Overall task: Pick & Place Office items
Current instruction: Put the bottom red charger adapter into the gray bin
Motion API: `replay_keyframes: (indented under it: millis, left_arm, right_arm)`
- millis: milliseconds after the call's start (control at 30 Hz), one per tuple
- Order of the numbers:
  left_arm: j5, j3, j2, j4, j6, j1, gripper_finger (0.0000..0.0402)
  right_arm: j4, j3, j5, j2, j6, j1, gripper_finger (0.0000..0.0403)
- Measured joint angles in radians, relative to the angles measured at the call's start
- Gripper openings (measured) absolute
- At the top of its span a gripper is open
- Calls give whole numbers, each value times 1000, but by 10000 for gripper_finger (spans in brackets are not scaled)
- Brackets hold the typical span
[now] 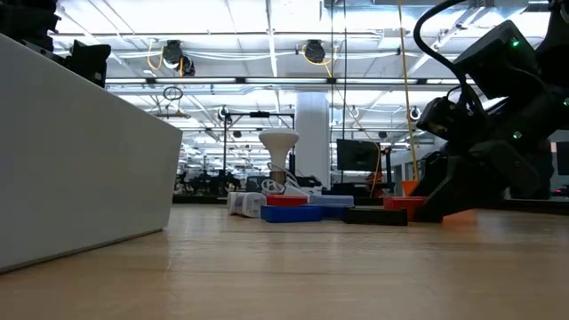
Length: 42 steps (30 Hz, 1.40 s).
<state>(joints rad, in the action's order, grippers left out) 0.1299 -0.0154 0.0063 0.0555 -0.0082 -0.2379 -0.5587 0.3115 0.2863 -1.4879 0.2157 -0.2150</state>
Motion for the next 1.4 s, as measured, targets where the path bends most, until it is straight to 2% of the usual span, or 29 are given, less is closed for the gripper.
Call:
replay_keyframes:
  millis: [200, 733, 1400]
  left_arm:
    - [0, 0, 0, 0, 0, 0, 306]
    - [0, 0, 0, 0, 0, 0, 306]
    - [0, 0, 0, 0, 0, 0, 306]
  right_arm:
    - [0, 0, 0, 0, 0, 0, 301]
    - [1, 0, -5, 0, 0, -1, 249]
    - [2, 0, -4, 0, 0, -1, 225]
